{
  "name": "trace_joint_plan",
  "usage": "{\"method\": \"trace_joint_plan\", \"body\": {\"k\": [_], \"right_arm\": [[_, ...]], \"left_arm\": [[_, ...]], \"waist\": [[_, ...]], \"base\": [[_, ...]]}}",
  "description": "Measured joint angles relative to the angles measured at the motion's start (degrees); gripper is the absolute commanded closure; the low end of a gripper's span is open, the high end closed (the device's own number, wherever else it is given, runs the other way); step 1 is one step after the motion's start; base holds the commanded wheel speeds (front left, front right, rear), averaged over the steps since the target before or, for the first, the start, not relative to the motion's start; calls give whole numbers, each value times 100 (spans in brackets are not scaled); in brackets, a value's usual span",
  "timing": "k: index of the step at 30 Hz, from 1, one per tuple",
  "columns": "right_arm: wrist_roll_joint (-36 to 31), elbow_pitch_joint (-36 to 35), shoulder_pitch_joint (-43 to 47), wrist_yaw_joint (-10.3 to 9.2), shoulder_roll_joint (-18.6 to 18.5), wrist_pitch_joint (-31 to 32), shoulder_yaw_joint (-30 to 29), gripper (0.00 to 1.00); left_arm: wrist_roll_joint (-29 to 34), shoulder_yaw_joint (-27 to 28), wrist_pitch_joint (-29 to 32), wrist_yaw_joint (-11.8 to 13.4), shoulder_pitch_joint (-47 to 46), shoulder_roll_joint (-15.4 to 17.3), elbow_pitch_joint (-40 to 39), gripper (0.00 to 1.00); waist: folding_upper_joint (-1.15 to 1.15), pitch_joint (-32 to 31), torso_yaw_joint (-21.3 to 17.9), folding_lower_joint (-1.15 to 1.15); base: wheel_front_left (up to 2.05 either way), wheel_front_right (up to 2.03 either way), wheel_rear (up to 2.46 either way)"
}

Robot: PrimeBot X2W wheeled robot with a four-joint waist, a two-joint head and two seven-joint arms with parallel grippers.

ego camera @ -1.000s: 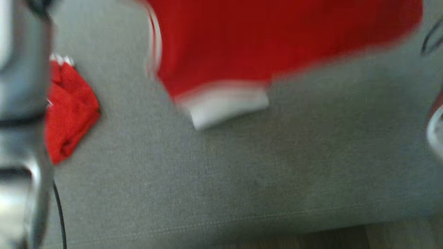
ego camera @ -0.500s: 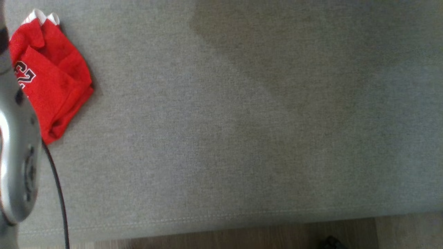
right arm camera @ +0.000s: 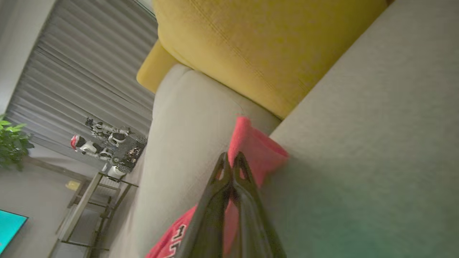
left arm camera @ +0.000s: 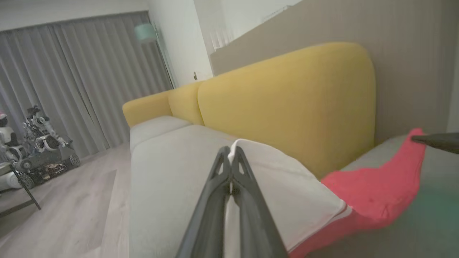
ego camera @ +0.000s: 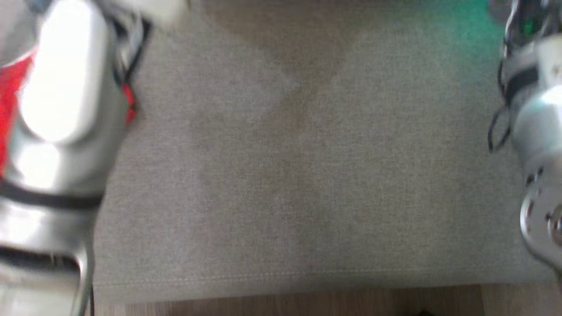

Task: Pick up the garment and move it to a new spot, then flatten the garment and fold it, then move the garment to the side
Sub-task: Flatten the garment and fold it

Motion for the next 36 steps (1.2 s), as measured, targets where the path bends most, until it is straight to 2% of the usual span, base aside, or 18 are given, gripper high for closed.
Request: {"method": "trace_joint_plan", "body": {"k": [8, 14, 25, 36], "right_arm": [[-11, 171, 1541, 0, -201, 600, 354, 100], [-10, 176, 2231, 0, -370, 887, 545, 100], [47, 149, 2993, 0, -522, 1248, 801, 100], [-68, 126, 3778, 0, -753, 2514, 1424, 100]], "left_arm": [[-269, -803, 7, -43, 2001, 525, -199, 100], [-335, -832, 8, -43, 2997, 672, -336, 100], [-379, -1044, 8, -43, 3885, 967, -557, 100], [-1095, -2167, 241, -43, 4792, 1664, -932, 100]], "waist": [[0, -811, 60, 0], [0, -1383, 87, 0], [1, -2116, 189, -1], [1, -2743, 177, -1]], "base": [[0, 0, 0], [0, 0, 0], [0, 0, 0], [0, 0, 0]]}}
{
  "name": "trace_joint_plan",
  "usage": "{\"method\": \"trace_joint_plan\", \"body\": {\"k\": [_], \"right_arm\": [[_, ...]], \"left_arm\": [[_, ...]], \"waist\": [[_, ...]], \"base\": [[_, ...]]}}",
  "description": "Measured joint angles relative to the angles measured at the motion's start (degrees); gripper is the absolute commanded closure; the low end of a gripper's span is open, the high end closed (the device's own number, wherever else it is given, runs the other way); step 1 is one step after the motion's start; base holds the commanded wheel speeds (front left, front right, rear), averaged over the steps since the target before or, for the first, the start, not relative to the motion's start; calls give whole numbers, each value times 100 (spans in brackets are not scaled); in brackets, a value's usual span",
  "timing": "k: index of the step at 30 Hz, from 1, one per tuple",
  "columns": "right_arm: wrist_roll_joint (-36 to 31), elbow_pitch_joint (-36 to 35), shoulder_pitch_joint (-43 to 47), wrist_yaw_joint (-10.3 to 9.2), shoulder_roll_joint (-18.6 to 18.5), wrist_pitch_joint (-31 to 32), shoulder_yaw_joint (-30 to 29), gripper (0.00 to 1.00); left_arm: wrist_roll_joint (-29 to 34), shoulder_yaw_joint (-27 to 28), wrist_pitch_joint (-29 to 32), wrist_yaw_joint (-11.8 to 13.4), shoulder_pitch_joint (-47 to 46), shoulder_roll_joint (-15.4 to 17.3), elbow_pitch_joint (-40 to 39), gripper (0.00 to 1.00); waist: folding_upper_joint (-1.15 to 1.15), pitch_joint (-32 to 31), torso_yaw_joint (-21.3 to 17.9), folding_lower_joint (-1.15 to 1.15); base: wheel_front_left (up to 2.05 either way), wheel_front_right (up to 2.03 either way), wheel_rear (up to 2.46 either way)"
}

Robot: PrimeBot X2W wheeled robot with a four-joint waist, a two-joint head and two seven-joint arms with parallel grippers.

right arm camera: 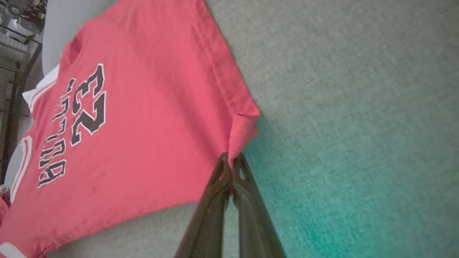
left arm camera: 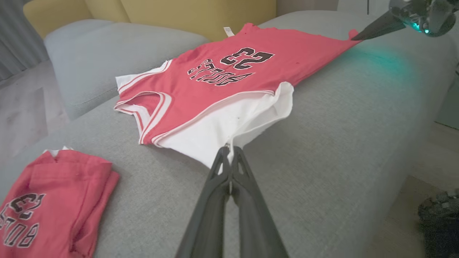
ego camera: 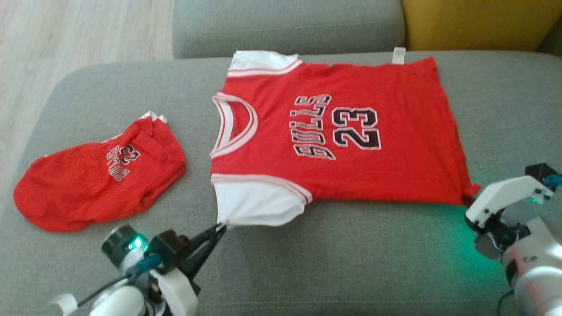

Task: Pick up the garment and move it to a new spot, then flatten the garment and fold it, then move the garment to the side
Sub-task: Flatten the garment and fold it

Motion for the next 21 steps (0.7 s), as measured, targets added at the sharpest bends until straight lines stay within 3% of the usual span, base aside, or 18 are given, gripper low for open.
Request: {"method": "trace_joint_plan", "body": {"k": [10, 16, 18, 21], "right_arm": [[129, -605, 589, 0, -296, 1042, 361, 100], [285, -1080, 959, 0, -528, 1806, 549, 100], [341, -1339, 1118, 0, -602, 2058, 636, 100], [414, -1718, 1381, 0, -749, 2452, 759, 100]], "left_arm": [[-1496, -723, 546, 0, 403, 737, -909, 100], [-2081, -1116, 887, 1, 414, 1193, -1459, 100], [-2563, -1223, 1002, 2, 466, 1292, -1706, 100], [-2660, -1419, 1156, 2, 510, 1515, -1927, 100]], "waist": [[0, -279, -48, 0], [0, -423, -33, 0], [0, -459, -30, 0], [0, -495, -29, 0]], "base": [[0, 0, 0], [0, 0, 0], [0, 0, 0], [0, 0, 0]]}}
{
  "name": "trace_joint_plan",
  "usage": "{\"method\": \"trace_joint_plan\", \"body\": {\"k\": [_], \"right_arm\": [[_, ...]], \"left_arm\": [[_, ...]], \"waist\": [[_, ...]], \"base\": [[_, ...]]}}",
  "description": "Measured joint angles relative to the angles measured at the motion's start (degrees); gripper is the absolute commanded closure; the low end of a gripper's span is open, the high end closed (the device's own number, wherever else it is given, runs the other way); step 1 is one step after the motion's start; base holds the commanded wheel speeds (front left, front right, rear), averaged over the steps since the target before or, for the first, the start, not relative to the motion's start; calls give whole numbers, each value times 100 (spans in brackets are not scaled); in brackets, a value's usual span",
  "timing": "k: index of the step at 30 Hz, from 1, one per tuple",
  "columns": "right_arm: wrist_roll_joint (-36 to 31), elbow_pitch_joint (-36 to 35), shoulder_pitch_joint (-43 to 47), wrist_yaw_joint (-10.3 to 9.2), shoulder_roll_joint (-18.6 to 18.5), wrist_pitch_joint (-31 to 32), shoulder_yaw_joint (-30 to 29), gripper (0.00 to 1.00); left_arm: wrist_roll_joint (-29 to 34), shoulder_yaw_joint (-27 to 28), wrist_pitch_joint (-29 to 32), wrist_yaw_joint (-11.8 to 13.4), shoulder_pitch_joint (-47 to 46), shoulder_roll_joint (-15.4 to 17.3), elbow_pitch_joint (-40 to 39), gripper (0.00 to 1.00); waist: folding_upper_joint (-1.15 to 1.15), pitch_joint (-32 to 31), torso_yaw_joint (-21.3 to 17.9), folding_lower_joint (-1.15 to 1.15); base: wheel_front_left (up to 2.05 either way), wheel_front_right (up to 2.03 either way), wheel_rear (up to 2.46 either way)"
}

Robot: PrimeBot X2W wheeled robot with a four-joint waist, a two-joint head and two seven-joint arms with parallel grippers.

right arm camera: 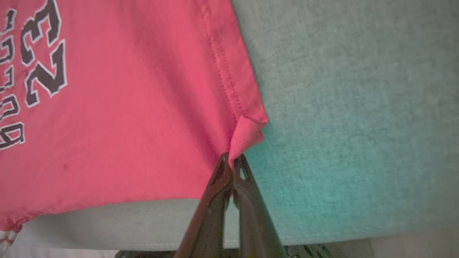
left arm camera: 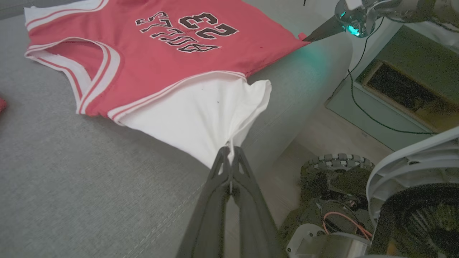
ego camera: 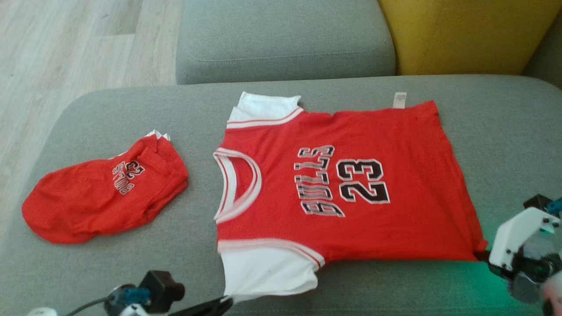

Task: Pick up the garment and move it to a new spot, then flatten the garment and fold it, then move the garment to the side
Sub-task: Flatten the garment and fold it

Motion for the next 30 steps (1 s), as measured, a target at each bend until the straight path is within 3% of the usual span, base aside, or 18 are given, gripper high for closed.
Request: {"method": "trace_joint_plan", "body": {"k": [4, 14, 30], "right_arm": [[115, -613, 394, 0, -197, 376, 32, 100], [43, -1357, 487, 0, -203, 578, -654, 100], [-1318, -1700, -393, 0, 550, 805, -1816, 100]], "left_arm": [[-148, -31, 31, 3, 1, 165, -86, 100], [-198, 71, -94, 3, -169, 138, -164, 100], [-269, 545, -327, 5, -1366, -226, 279, 100]], "waist": [[0, -20, 6, 0], [0, 119, 14, 0], [0, 649, -7, 1]], "base": [[0, 0, 0], [0, 0, 0], [0, 0, 0]]}}
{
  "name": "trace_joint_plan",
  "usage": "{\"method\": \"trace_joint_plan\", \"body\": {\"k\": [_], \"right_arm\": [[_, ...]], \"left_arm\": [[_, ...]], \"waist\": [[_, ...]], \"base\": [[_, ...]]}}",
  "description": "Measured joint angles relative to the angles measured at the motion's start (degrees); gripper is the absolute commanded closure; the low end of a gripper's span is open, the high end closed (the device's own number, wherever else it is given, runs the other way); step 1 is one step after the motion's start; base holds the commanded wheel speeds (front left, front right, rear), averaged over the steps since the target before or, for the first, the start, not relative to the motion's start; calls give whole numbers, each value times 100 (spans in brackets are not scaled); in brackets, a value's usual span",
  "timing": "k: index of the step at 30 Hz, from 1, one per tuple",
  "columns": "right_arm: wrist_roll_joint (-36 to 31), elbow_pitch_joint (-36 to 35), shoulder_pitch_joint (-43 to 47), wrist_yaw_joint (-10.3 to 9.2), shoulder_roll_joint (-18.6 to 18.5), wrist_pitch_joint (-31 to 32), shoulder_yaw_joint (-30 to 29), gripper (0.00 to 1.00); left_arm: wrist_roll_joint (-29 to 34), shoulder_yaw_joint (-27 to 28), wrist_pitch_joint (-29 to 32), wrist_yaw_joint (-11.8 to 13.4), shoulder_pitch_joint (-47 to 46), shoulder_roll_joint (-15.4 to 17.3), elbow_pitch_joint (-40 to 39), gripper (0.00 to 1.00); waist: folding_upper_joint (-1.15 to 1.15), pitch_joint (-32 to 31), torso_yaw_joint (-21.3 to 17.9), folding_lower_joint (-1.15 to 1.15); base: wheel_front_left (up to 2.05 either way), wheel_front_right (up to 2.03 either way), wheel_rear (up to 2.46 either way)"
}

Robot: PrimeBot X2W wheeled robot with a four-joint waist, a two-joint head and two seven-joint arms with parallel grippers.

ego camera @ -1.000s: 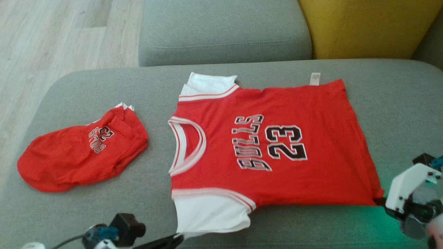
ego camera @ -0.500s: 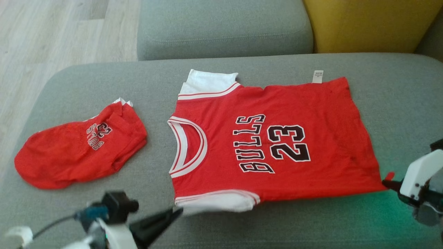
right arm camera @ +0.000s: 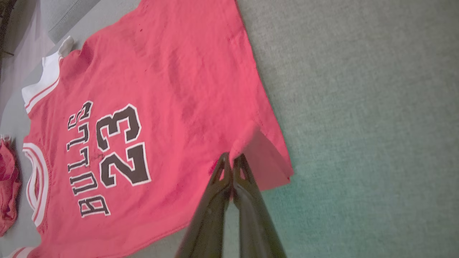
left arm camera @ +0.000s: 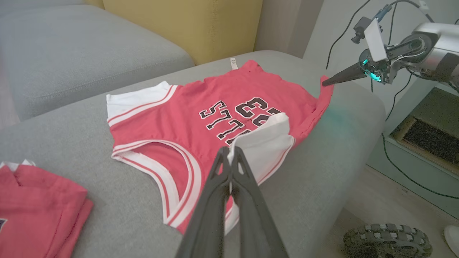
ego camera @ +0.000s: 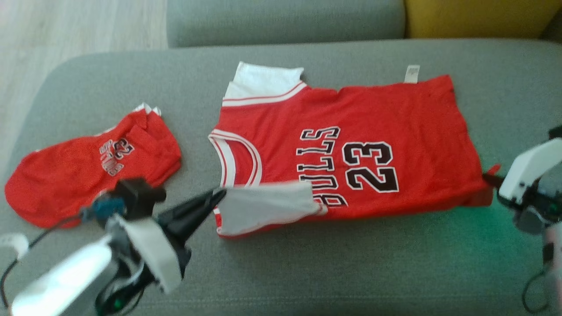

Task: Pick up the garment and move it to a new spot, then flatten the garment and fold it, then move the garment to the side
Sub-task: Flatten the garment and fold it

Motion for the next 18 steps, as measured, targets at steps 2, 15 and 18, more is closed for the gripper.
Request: {"method": "trace_joint_plan", "body": {"k": [2, 15, 18], "right_arm": [[-258, 14, -179, 0, 89, -103, -171, 100], [-1118, 233, -1152, 0, 548, -686, -589, 100], [-1151, 321, -1246, 0, 586, -778, -606, 100]], "left_arm": [[30, -4, -1, 0, -233, -114, 144, 100], [-68, -643, -453, -1, -1936, -644, 1452, 100], [-153, -801, -586, -1, -2155, -692, 1712, 100]], "waist": [[0, 130, 5, 0], [0, 1050, 5, 1], [0, 1147, -18, 1]], "base": [[0, 0, 0], [0, 0, 0], [0, 0, 0]]}}
